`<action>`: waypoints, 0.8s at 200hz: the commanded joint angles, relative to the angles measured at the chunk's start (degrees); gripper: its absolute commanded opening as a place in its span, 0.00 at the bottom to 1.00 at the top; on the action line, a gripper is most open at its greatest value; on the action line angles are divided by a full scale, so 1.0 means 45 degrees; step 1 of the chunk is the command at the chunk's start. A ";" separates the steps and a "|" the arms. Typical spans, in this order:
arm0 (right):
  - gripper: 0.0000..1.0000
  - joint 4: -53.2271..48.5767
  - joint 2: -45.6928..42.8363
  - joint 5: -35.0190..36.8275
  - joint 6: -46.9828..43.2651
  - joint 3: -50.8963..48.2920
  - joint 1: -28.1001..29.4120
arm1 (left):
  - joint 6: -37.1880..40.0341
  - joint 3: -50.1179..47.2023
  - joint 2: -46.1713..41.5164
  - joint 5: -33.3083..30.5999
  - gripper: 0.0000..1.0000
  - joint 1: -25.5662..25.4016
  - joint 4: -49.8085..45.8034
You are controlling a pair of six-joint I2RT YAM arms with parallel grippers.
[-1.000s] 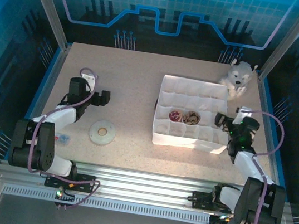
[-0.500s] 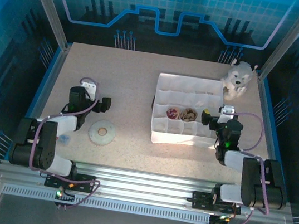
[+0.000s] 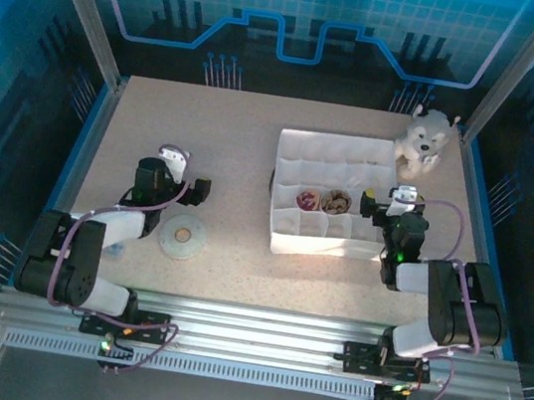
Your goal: Roll the socks
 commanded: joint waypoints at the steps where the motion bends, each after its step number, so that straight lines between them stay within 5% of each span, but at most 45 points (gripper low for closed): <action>1: 1.00 -0.0538 0.0337 0.0567 0.0225 -0.0162 0.0157 | -0.0120 0.0291 -0.0463 -0.0626 0.99 -0.0010 -0.0011; 61: 1.00 0.1061 -0.1222 0.0138 0.0983 -0.1792 -0.0594 | -0.0117 0.0590 0.0168 -0.0528 0.99 0.0009 -0.0131; 113: 1.00 -0.7194 -0.6017 -0.0237 0.1421 0.0160 -0.2126 | -0.0092 0.0839 0.0501 -0.0456 0.99 0.0009 -0.0295; 160: 1.00 -1.4951 -0.5193 0.1173 0.2394 0.3200 -0.4176 | -0.0087 0.0782 0.0440 -0.0398 0.99 0.0009 -0.0272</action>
